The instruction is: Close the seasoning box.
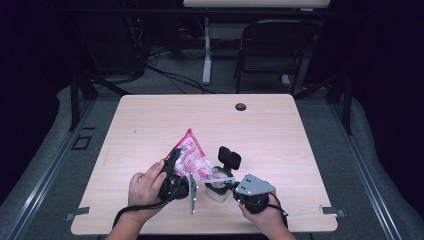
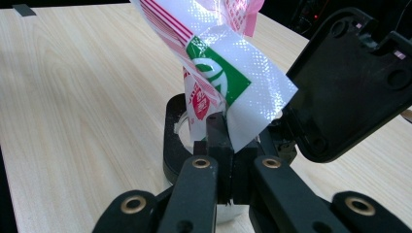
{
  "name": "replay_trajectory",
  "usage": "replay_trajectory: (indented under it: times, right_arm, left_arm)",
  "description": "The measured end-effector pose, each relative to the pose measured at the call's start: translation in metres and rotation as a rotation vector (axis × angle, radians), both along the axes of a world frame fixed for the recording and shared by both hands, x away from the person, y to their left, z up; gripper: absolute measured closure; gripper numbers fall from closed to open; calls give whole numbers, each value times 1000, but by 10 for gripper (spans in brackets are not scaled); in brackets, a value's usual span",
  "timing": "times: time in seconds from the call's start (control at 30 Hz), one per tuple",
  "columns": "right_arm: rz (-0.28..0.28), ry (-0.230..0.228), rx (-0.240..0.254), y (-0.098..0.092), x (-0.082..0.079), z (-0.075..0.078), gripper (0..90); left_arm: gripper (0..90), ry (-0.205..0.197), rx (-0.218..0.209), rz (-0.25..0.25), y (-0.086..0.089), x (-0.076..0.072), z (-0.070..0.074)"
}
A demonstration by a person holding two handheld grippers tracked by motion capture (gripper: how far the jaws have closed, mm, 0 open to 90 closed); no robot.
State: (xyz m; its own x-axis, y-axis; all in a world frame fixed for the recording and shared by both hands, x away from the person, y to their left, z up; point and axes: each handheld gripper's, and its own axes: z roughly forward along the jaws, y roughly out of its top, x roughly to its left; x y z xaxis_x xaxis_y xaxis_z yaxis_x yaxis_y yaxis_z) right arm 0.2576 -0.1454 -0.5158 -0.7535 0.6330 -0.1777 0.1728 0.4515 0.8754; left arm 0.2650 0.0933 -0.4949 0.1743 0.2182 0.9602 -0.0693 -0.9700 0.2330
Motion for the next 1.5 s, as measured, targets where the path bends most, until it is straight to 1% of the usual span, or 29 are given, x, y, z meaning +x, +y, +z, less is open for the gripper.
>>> replay_trajectory:
  times: [0.27,0.3,0.37,0.47,0.67,1.1,1.5]
  right_arm:
    - [-2,-3,14,-1,0,3,899]
    - [-3,-2,18,-1,0,4,900]
    - [-4,-4,22,-2,0,5,900]
    - [-3,-1,32,-4,0,5,899]
    - [-7,-1,26,-4,1,5,900]
    - [-7,-2,30,-6,-1,5,899]
    - [-9,-2,29,-6,0,4,899]
  left_arm:
    - [682,-6,-14,-9,1,0,2]
    - [682,3,-14,-4,0,0,3]
    - [683,-2,-18,-10,0,0,3]
    - [684,2,-14,-13,-1,0,2]
    - [684,3,-14,-12,-1,0,1]
    - [684,9,-18,-12,-2,0,1]
    - [685,2,-19,-19,-2,0,1]
